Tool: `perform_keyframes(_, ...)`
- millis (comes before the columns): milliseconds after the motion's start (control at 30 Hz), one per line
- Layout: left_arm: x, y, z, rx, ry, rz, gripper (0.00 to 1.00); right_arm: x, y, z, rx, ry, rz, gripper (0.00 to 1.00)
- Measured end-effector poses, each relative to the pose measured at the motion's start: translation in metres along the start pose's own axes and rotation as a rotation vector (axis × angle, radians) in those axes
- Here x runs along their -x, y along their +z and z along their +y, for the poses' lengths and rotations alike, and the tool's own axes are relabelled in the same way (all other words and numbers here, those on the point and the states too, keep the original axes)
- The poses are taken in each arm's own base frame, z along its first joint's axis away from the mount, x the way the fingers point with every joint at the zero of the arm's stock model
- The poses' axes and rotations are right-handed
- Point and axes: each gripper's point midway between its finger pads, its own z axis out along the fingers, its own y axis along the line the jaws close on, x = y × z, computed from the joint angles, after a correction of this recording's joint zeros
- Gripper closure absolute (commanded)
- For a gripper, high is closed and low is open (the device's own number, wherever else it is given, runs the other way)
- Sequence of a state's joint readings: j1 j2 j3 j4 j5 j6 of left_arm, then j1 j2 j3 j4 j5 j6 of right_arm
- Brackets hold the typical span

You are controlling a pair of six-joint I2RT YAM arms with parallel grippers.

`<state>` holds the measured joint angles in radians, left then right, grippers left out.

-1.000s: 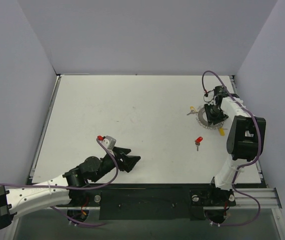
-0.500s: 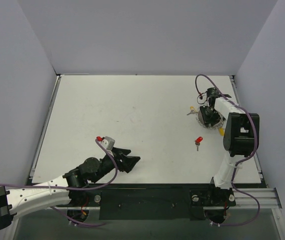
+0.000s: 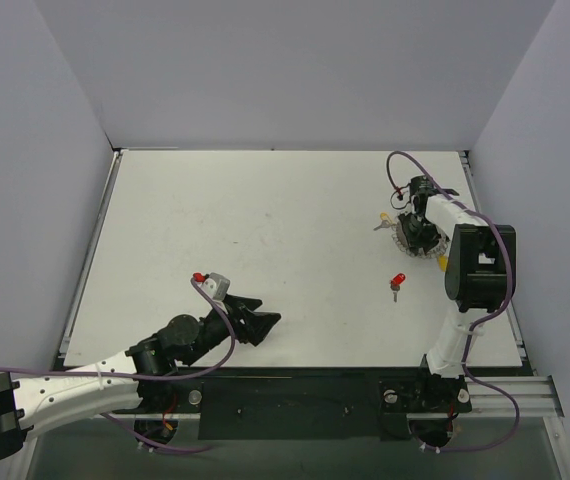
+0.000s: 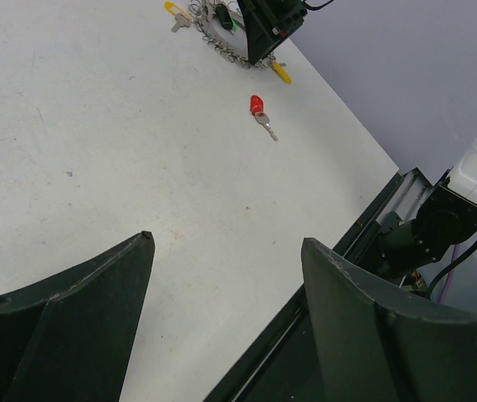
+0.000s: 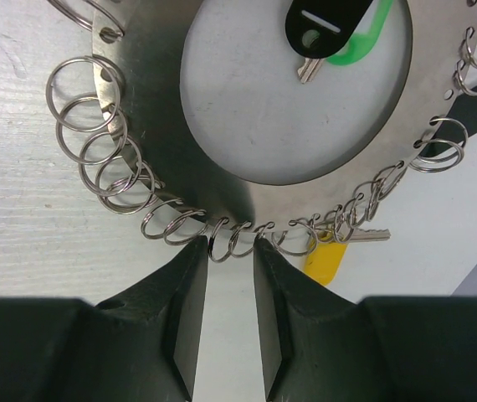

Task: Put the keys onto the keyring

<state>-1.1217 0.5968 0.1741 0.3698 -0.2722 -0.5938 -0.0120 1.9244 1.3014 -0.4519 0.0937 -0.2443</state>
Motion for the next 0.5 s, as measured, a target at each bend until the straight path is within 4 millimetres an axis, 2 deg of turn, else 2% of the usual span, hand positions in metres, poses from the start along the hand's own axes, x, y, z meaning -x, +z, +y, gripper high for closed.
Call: perform_keyframes(500,-0.003,0.0,0.0,-0.003,-0.004,0.012,0.19,0.005,-0.004,0.01,-0.024,-0.07,-0.005,0.8)
